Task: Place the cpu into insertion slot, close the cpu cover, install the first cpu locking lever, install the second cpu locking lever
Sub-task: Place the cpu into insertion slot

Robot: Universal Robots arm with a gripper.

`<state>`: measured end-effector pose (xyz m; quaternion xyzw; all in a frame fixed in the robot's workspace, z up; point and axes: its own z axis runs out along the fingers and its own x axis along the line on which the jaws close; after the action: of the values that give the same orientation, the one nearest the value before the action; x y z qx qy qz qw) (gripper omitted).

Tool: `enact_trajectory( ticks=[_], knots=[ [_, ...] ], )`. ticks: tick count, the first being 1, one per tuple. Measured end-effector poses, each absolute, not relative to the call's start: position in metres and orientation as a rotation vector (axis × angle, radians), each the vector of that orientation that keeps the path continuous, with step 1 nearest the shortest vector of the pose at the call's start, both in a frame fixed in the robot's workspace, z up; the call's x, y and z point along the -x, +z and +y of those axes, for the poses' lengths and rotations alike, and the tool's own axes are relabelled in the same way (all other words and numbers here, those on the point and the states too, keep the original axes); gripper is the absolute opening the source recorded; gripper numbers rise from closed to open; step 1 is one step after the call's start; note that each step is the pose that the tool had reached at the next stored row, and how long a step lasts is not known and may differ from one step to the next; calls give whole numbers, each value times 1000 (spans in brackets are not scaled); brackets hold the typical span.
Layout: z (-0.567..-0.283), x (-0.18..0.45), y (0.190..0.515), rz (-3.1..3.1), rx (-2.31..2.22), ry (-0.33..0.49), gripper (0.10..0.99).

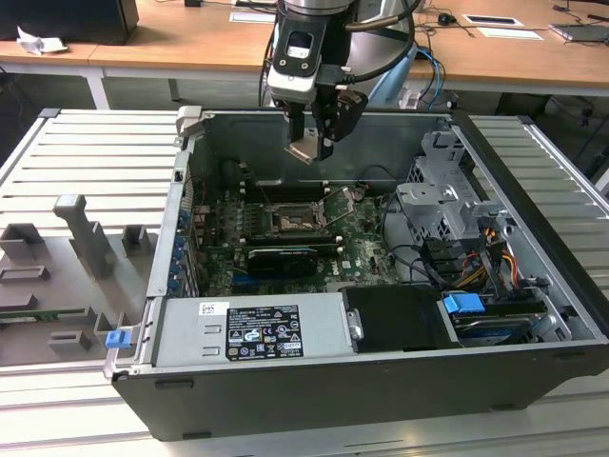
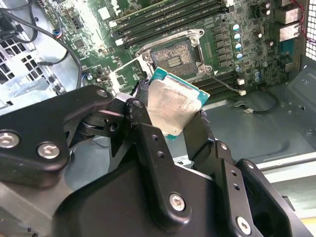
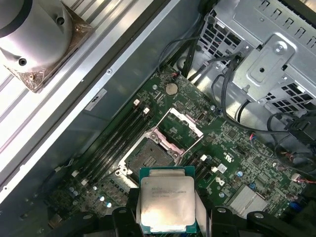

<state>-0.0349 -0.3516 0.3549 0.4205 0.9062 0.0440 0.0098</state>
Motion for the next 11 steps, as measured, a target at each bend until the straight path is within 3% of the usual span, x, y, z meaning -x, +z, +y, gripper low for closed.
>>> enact_trajectory(
  ticks=[11],
  knots=[
    [-352, 35, 354, 2774, -1418, 136, 529]
  ],
)
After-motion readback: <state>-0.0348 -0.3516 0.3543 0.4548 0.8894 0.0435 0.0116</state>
